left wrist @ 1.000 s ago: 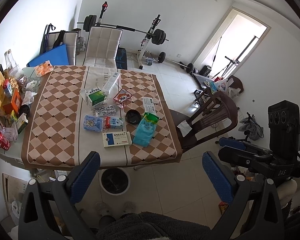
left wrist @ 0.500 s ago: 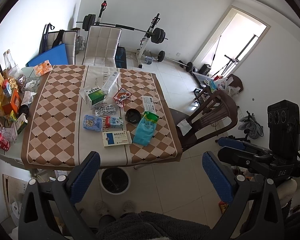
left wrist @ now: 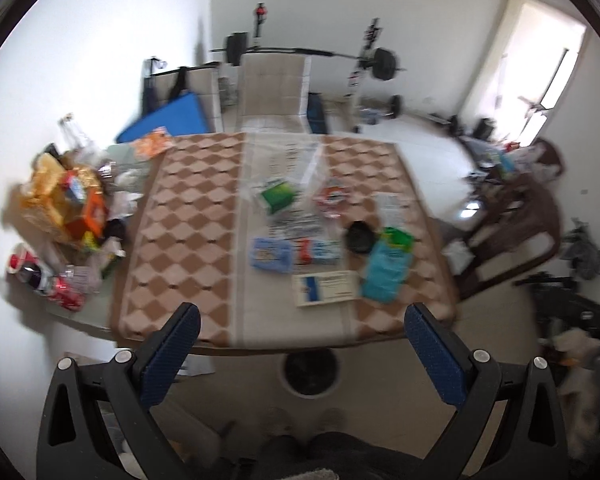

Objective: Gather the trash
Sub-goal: 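Grasp the white-blue medicine box with the left tool while the right tool grasps the rice bag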

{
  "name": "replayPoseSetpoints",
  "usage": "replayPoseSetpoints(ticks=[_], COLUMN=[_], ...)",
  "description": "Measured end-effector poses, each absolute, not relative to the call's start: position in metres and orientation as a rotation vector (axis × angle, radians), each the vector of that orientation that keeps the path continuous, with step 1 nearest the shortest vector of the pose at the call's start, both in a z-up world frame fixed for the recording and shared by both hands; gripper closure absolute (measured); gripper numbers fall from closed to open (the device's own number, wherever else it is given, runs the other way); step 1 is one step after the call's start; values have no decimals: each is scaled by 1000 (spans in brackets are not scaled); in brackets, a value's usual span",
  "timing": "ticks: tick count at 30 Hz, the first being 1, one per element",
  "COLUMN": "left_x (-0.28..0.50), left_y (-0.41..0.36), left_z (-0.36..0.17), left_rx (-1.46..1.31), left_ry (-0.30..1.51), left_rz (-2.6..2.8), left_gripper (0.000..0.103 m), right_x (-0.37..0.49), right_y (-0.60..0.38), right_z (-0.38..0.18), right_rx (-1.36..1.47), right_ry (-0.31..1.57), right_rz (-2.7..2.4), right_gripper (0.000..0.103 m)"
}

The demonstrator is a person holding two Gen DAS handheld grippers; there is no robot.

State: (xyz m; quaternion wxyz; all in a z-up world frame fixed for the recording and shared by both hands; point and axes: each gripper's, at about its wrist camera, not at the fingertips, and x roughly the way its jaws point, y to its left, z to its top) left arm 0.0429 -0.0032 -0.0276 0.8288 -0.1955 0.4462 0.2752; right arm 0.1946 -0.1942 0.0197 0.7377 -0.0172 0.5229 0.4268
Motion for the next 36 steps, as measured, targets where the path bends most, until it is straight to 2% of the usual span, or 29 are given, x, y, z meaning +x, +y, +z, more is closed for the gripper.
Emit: replayPoseSetpoints(ticks=[8, 15, 22, 27, 31, 33, 36], left_x=[102, 158, 186, 196, 197, 195, 191], left_y=[45, 73, 91, 90, 88, 88, 88], left_z=[-132, -214, -300, -337, -352, -361, -383], left_rx=[-284, -400, -781, -1051, -1290, -1421, -1642], left_ry=[1151, 1328, 1472, 1476, 1398, 1347, 1263], left_rz=[792, 880, 1021, 1086, 1080, 1085, 1089], left_gripper=[0, 0, 0, 0, 0, 0, 0], right_x=[265, 346, 428, 462, 470, 471, 476], right_y=[-164, -119, -76, -45, -35, -38, -54], right_z=[-70, -181, -305, -364, -370, -366, -364], right_rx=[-44, -105, -164, -208, -323, -418, -513], right_ry=[1175, 1284, 1450, 1526, 1503, 1464, 1443], right_rz=[561, 393, 300, 321, 415, 463, 503], right_gripper=[0, 0, 0, 0, 0, 12, 15])
